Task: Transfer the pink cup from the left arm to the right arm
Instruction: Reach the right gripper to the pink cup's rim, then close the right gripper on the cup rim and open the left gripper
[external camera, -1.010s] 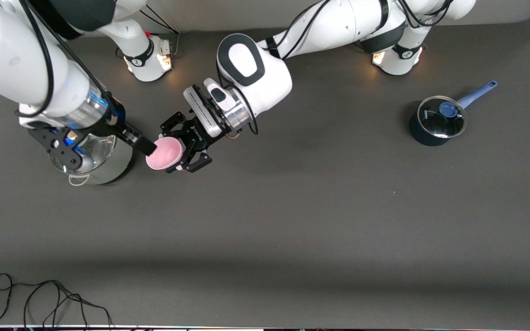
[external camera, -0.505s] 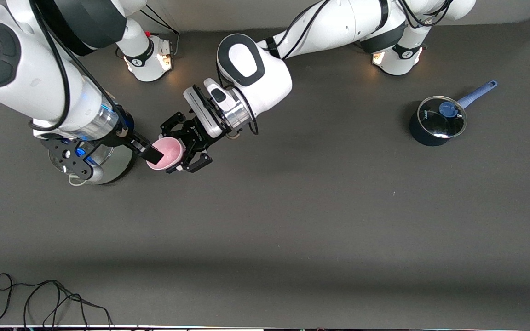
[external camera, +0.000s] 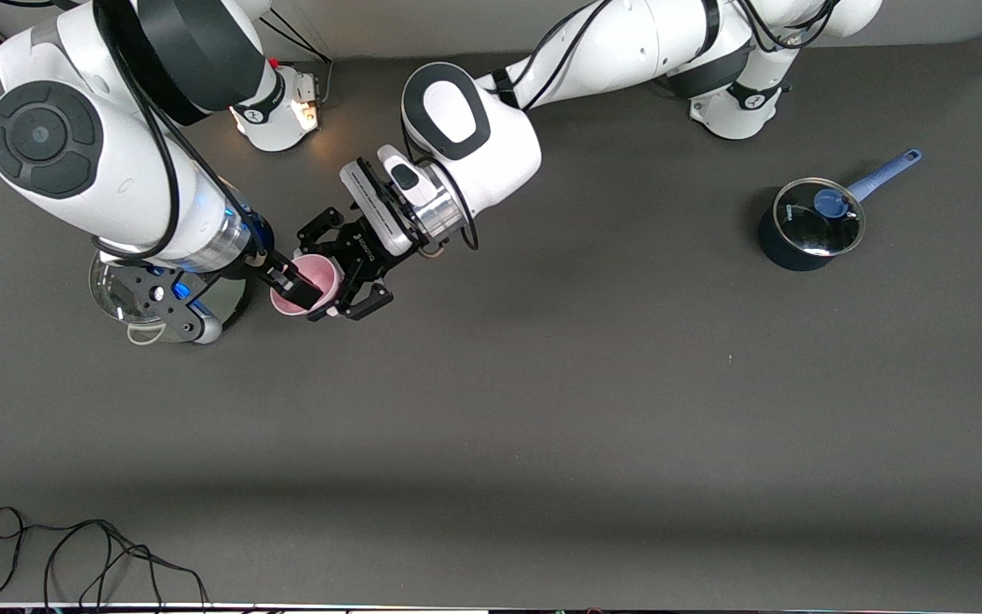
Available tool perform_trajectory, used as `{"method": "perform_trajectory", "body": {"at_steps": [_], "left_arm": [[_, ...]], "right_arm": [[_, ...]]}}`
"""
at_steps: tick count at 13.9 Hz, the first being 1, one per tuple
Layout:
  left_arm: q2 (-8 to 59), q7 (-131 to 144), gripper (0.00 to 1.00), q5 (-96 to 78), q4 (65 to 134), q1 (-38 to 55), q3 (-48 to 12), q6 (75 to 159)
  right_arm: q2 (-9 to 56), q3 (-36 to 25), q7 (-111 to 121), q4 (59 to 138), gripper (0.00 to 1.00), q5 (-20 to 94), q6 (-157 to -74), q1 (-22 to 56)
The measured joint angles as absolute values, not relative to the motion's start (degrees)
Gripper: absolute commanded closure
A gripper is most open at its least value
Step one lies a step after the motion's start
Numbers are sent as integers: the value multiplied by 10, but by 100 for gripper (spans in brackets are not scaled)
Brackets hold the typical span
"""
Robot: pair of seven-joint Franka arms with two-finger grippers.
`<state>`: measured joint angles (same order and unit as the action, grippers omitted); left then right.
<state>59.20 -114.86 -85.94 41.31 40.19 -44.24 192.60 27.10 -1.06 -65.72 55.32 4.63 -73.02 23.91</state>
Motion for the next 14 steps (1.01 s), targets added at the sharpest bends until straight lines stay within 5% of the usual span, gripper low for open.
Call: {"method": "perform_trajectory", "body": {"at_steps": [14], "left_arm": [[592,-1148,100,-859,413,402,-441,1926]], "right_arm": [[271,-13,-419,542,1,29,-728,236]]}}
